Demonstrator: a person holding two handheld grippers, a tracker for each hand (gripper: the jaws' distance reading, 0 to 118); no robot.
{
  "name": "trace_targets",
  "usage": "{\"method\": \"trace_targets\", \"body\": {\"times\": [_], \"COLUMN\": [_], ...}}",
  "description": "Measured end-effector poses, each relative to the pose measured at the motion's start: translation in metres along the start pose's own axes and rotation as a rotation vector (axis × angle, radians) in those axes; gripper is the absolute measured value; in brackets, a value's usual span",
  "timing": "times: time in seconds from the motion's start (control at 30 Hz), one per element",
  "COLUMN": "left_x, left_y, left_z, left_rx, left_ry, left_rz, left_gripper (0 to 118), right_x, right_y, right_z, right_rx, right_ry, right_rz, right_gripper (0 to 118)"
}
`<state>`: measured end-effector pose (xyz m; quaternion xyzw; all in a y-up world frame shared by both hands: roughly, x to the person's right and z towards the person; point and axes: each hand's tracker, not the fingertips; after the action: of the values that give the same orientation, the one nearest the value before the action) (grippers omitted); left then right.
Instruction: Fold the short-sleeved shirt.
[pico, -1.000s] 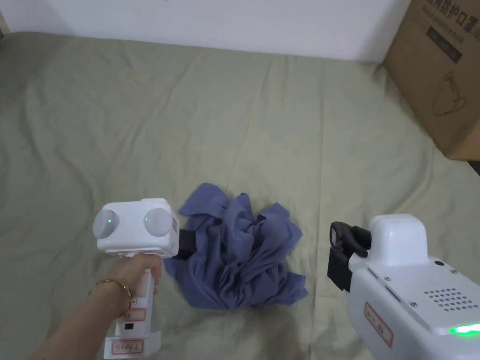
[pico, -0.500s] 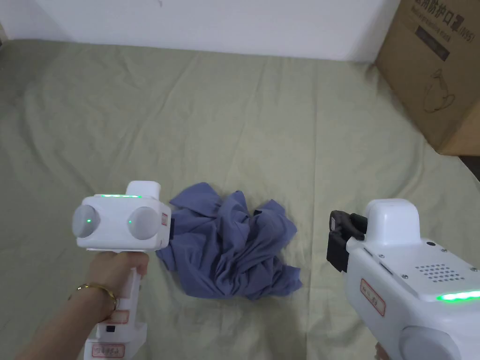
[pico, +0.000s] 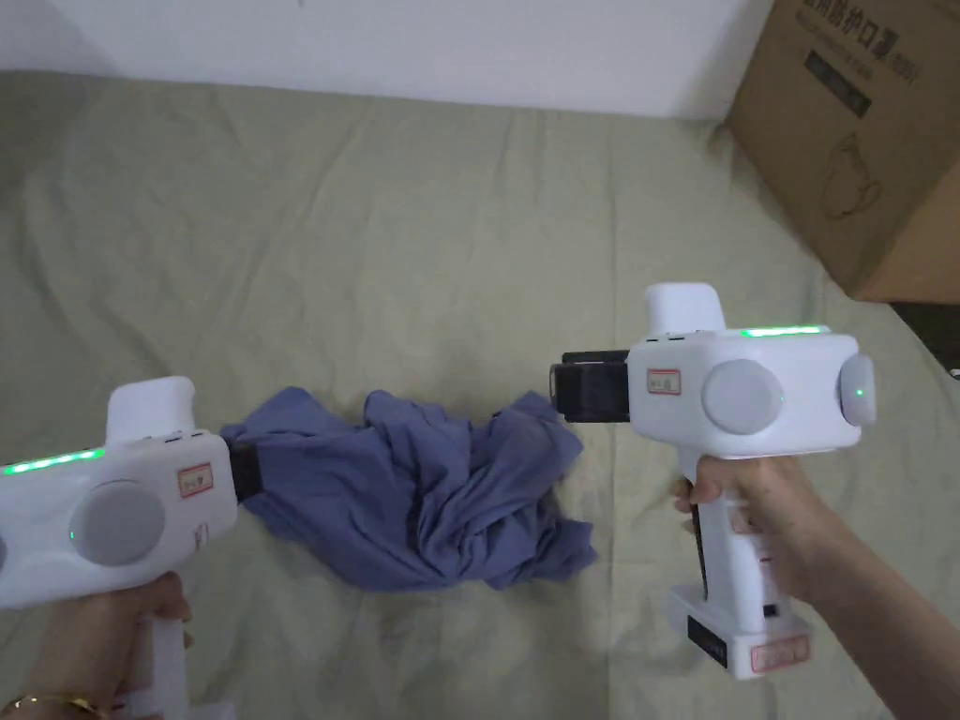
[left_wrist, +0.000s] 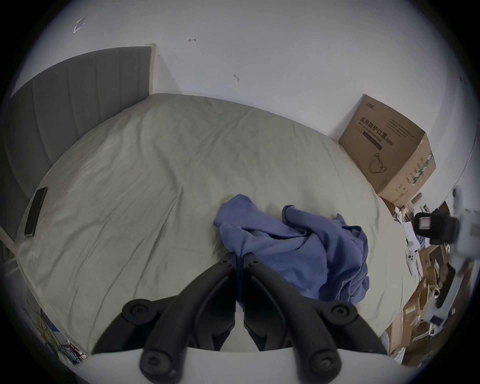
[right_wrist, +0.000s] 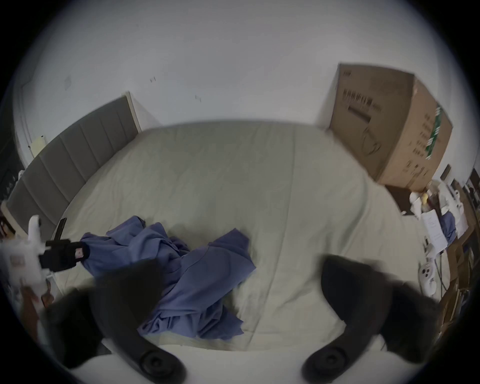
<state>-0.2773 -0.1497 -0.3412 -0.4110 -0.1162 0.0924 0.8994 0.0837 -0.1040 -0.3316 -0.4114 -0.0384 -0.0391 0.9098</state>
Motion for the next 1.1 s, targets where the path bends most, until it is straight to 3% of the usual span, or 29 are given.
{"method": "trace_targets", "body": {"times": [0.1, 0.23, 0.3, 0.33, 0.47, 0.53, 0.57, 0.6, 0.7, 0.9, 1.1], "left_x": [-0.006, -0.011, -0.013, -0.015, -0.022, -0.024, -0.025, -0.025, -0.027, -0.035, -0.033], "left_y": [-0.009, -0.019, -0.021, -0.022, -0.023, -0.021, -0.021, -0.019, -0.012, 0.026, 0.069], "left_z": [0.001, -0.005, -0.013, -0.016, -0.026, -0.027, -0.028, -0.028, -0.019, 0.032, 0.118], "left_rx": [-0.002, -0.027, -0.044, -0.055, -0.076, -0.084, -0.088, -0.091, -0.061, 0.11, 0.334], "left_ry": [0.005, 0.017, 0.029, 0.03, 0.033, 0.03, 0.029, 0.028, 0.007, -0.04, -0.061], "left_rz": [0.009, 0.006, 0.004, 0.01, 0.03, 0.025, 0.021, 0.02, 0.061, 0.181, 0.182], "left_gripper": [3, 3, 3, 3, 3, 3, 3, 3, 3, 3, 3], "right_x": [-0.002, 0.007, 0.007, 0.006, 0.004, 0.006, 0.006, 0.007, 0.02, 0.056, 0.085], "right_y": [0.014, 0.02, 0.016, 0.011, -0.004, -0.009, -0.01, -0.007, 0.003, 0.036, 0.049], "right_z": [-0.039, -0.095, -0.118, -0.123, -0.153, -0.154, -0.151, -0.139, -0.11, 0.014, 0.159], "right_rx": [-0.058, -0.213, -0.268, -0.291, -0.385, -0.392, -0.372, -0.348, -0.302, -0.069, 0.195], "right_ry": [0.015, -0.009, -0.039, -0.039, -0.02, 0.074, 0.081, 0.053, 0.085, 0.135, 0.173], "right_rz": [-0.017, -0.128, -0.146, -0.143, -0.184, -0.261, -0.298, -0.31, -0.261, -0.209, -0.24], "right_gripper": [114, 114, 106, 97, 37, 31, 18, 16, 12, 11, 11]}}
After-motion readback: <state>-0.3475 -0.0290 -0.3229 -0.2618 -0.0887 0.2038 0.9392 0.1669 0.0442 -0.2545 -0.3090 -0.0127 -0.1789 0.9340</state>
